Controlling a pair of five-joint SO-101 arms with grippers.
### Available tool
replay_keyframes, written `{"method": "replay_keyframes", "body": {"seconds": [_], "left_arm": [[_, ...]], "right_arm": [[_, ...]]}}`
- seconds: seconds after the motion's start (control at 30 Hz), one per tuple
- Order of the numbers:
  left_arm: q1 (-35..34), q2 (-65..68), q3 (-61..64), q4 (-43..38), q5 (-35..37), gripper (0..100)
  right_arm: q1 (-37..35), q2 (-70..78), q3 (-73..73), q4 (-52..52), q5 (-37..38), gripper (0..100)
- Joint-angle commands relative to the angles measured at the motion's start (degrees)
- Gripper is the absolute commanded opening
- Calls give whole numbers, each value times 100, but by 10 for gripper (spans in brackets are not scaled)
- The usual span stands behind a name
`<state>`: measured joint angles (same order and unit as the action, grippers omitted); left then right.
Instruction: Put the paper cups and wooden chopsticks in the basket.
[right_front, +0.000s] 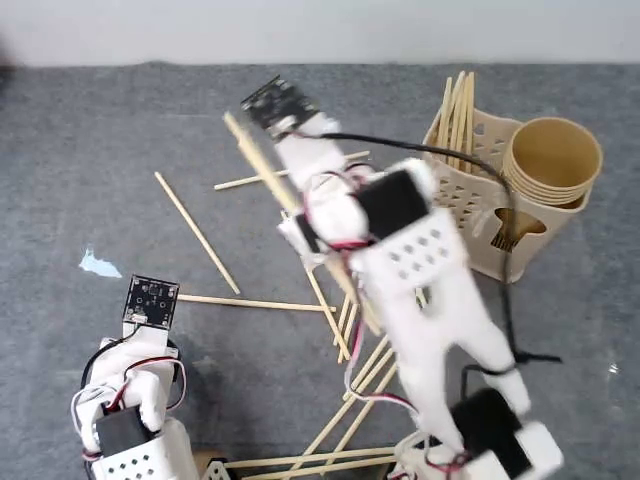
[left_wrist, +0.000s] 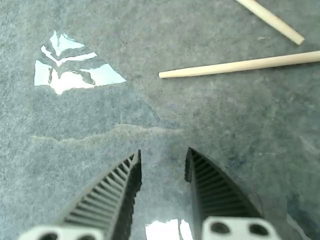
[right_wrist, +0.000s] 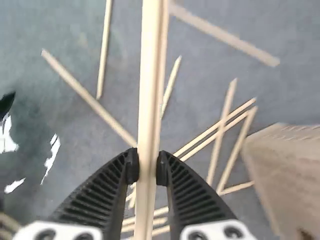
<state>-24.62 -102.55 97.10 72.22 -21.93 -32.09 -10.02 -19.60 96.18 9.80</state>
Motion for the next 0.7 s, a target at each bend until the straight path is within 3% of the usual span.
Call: {"method": "replay_keyframes", "body": {"seconds": [0.0,0.33,0.5,0.67], "left_arm": [[26,-44,-66,35,35,137],[26,-44,-66,35,35,137],[26,-44,-66,35,35,137],[26,-44,-66,35,35,137]], "right_arm": [[453,-611,-220,-514,369,8],[1965,-646,-229,-3213,492,8],[2299,-409,-229,-4154,976,8],[2642,-145,-229,-4945,949,8]]}}
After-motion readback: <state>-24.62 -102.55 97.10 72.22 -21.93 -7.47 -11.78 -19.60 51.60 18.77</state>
